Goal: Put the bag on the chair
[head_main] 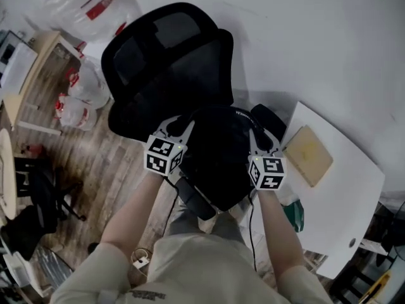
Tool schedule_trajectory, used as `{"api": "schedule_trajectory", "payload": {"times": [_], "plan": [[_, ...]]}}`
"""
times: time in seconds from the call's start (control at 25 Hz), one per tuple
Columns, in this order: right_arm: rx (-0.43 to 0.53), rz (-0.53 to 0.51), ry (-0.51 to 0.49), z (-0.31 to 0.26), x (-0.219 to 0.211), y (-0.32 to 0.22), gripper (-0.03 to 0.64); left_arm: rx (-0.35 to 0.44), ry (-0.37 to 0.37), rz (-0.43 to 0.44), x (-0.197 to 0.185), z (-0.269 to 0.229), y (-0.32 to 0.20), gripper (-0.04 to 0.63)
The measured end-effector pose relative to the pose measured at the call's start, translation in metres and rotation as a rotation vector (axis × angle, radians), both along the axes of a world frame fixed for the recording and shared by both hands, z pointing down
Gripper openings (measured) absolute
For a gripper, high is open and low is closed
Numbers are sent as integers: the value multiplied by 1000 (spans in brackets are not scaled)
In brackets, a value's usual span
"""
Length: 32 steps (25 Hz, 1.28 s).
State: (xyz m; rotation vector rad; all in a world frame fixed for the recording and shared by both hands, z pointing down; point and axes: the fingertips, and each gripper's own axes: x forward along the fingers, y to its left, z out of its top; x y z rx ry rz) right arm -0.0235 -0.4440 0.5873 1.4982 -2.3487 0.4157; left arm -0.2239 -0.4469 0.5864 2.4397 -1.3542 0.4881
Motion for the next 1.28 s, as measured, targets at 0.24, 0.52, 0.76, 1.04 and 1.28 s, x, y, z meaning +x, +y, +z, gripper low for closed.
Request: {"api": "schedule_trajectory", "payload": {"times": [0.24,0.52,0.76,1.04,1.28], "plan": [[-107,90,5,51,2,4,83,-58,-33,111,3,49,-17,75],[-230,190,6,114,8,22,83,-183,-60,209,12,116,-20,75],[-372,271,-13,175,12,35,83,-264,-107,231,19,175,-16,75],[-457,286,20,225,15,57,84,-366,-112,223,20,233,5,77],[-537,276,23,262,9,83,84,-443,-170,230,13,274,29,84]]}}
